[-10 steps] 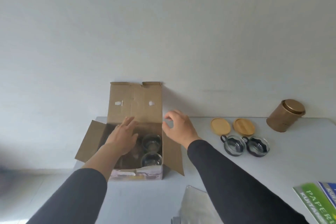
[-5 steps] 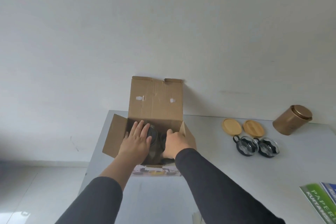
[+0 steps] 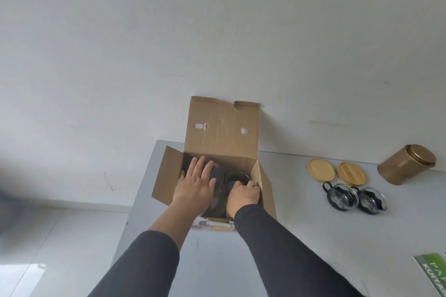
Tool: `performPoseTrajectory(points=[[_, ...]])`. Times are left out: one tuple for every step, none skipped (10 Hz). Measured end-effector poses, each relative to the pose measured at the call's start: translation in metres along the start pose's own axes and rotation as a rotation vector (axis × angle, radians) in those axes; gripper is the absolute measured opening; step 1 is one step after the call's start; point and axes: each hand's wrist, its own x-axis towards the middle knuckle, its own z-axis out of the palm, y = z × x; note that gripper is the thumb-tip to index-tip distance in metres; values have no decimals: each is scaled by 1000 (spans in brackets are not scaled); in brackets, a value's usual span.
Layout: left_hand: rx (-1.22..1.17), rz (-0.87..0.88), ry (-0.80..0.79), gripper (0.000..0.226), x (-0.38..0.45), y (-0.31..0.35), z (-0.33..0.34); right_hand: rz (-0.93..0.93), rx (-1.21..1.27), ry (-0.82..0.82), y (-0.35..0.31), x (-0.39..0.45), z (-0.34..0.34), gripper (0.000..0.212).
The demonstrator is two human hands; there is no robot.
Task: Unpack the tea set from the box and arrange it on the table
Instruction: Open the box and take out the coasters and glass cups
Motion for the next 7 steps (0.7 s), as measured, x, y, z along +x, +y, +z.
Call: performPoseTrajectory(points=[[0, 2, -2, 56, -1, -1, 1, -5, 32, 13, 2, -2, -1, 68], [-12, 2, 0, 55, -1, 0, 0, -22, 67, 13, 4, -6, -7, 79], [-31, 5, 3, 55, 0, 0, -1, -93, 179, 44, 14, -16, -19, 89], [-38, 4, 6, 55, -1, -1, 0, -175, 348, 130, 30, -27, -33, 87], [-36, -10, -1, 55, -1, 2, -3, -213, 453, 238, 44, -30, -41, 85], [-32, -65, -10, 53, 3, 11, -14, -238, 570, 342, 63, -37, -47, 78], [-57, -83, 39, 48, 6, 35, -22, -234, 657, 431, 93, -44, -41, 74]])
